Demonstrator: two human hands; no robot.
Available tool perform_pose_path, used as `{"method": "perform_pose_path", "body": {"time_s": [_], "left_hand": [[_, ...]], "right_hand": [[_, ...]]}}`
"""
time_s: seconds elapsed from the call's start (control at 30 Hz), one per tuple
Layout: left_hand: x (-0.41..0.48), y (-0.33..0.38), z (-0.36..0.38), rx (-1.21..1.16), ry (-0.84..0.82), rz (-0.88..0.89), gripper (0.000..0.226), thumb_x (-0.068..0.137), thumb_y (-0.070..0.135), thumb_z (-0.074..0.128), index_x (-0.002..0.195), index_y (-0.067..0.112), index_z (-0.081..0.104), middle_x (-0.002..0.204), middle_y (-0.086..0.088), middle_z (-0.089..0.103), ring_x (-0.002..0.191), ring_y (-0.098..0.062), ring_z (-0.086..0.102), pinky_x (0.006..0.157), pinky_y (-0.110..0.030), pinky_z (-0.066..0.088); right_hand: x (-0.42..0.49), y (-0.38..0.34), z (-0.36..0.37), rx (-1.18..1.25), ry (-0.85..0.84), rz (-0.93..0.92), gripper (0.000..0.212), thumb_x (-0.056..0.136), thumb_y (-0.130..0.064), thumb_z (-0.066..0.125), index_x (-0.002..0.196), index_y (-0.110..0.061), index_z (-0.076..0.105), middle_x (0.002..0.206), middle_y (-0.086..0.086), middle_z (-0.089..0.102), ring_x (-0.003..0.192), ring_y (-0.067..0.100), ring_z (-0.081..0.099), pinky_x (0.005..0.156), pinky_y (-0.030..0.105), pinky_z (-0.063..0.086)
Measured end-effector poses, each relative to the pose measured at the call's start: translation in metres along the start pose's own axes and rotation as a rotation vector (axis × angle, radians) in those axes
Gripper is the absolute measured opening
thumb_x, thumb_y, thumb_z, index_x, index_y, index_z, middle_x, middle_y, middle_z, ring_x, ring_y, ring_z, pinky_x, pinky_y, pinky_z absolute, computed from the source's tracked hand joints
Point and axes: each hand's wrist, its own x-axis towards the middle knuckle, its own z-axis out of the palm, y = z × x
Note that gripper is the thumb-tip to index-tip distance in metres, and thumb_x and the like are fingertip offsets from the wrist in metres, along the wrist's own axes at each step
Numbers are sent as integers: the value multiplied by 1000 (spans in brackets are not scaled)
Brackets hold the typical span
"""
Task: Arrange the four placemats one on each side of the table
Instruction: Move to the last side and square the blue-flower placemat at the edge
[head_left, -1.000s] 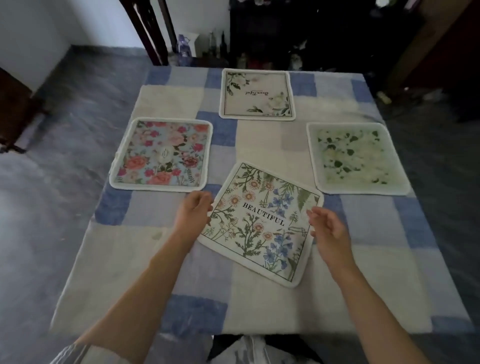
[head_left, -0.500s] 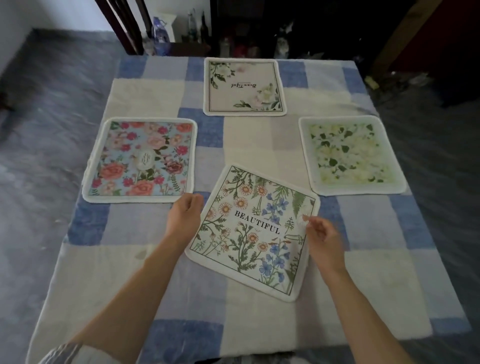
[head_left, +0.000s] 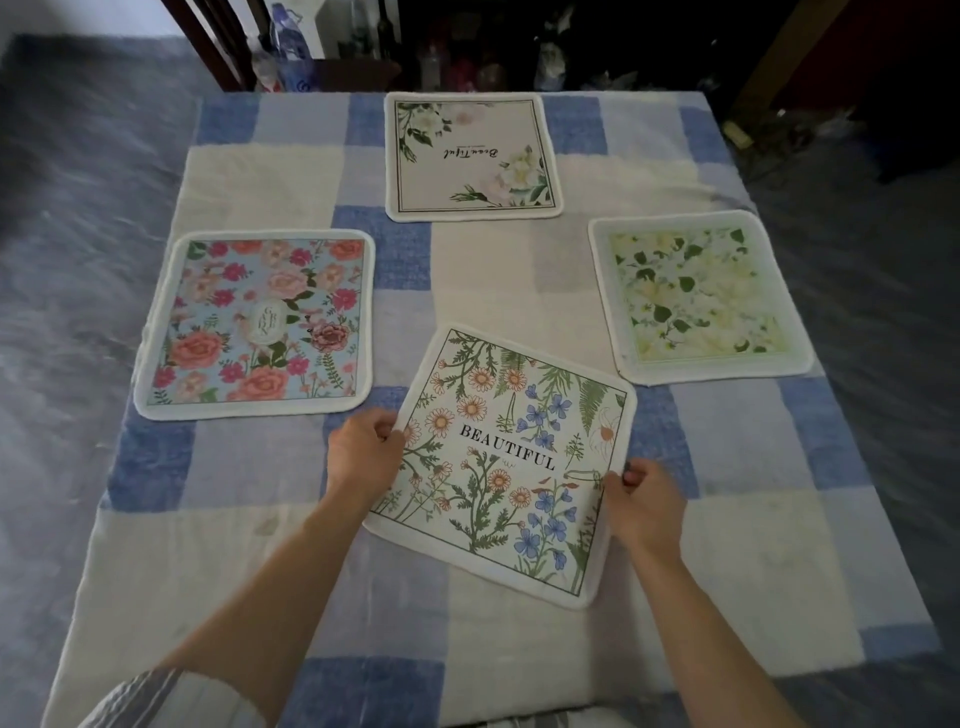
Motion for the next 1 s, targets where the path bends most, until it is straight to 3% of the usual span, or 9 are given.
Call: {"method": "perform_pose_path", "body": {"time_s": [0.1, 0.27, 0.4, 0.6, 0.77, 1.0], "left_hand": [[-1, 4, -1, 62, 59, 33, 15, 84, 15, 63, 93, 18, 75, 75, 8, 68, 78, -19, 66, 77, -35, 57], [0, 8, -6, 79, 74, 52, 9, 83, 14, 65, 84, 16, 74, 73, 5, 67, 82, -23, 65, 83, -38, 55], [-6, 2, -14, 111, 39, 35, 11, 81, 12, 60, 78, 15, 71, 71, 0, 69, 76, -24, 65, 71, -32, 53], [-31, -16, -32, 104, 60, 26, 10, 82, 17, 62, 84, 17, 72, 81, 0, 72, 85, -26, 63, 80, -39, 54], [-66, -28, -41, 38, 112, 16, 8, 80, 14, 65, 75, 20, 69, 72, 3, 69, 72, -20, 63, 68, -27, 45], [-123, -28, -40, -88, 177, -45, 11, 81, 13, 66, 76, 22, 68, 71, 4, 68, 67, -14, 64, 55, -23, 44]], "right_hand": [[3, -1, 0, -50, 12, -2, 9, 87, -14, 66, 86, -6, 67, 77, 2, 67, 71, 19, 64, 54, 22, 40], [6, 2, -1, -30, 42, 37, 8, 88, -13, 66, 86, -5, 66, 79, 5, 67, 72, 20, 62, 62, 27, 43], [0, -1, -6, 15, 42, -16, 5, 88, -13, 66, 85, -10, 63, 80, 1, 65, 74, 19, 63, 68, 30, 48], [-14, -16, -15, 29, 55, -147, 7, 89, -11, 66, 85, -14, 61, 79, -1, 64, 72, 14, 60, 61, 22, 41], [-29, -18, -28, 44, 39, -250, 5, 89, -10, 66, 86, -12, 63, 80, 0, 64, 72, 15, 60, 65, 23, 43], [-40, -2, -50, 70, -2, -340, 12, 88, -9, 66, 80, -16, 61, 73, -9, 60, 67, 4, 56, 58, 15, 38]]}}
